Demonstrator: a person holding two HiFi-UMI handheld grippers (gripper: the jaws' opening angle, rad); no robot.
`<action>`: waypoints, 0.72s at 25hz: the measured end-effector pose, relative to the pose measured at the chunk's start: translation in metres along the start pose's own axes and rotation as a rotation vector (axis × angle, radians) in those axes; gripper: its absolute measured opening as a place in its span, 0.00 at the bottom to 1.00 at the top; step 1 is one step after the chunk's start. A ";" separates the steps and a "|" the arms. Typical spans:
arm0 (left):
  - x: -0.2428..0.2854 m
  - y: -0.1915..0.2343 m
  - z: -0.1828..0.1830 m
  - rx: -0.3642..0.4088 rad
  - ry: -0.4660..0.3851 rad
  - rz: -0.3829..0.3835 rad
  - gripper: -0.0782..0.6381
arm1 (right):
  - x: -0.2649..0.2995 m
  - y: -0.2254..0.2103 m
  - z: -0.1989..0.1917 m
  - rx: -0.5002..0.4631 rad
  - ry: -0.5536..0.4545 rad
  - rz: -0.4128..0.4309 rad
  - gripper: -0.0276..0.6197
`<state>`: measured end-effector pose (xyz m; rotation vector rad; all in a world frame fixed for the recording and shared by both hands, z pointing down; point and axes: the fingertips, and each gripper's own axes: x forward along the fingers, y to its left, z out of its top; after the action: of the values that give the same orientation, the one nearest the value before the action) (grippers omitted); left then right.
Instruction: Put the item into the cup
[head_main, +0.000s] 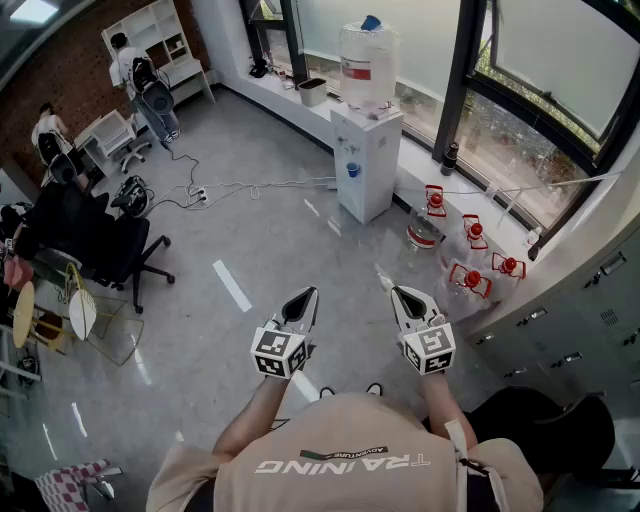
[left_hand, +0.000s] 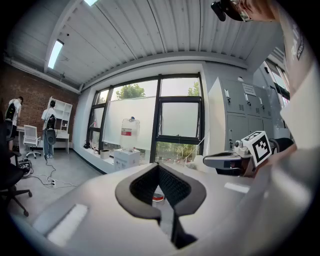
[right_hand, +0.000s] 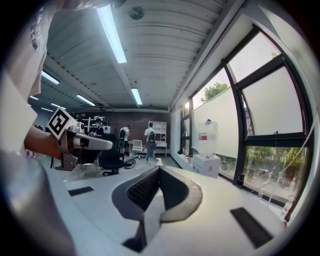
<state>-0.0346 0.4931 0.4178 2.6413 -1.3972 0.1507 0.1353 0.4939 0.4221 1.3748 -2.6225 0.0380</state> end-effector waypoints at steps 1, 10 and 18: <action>0.001 0.001 0.001 -0.007 -0.002 0.002 0.12 | 0.002 -0.001 -0.001 -0.004 0.003 0.000 0.06; 0.003 0.012 -0.013 -0.032 0.029 -0.004 0.12 | 0.016 0.005 -0.011 0.002 0.033 -0.001 0.06; 0.006 0.033 -0.014 -0.022 0.031 -0.016 0.12 | 0.033 0.015 -0.007 -0.034 0.036 -0.015 0.06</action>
<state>-0.0590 0.4723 0.4352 2.6200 -1.3605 0.1722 0.1059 0.4759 0.4355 1.3694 -2.5719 0.0155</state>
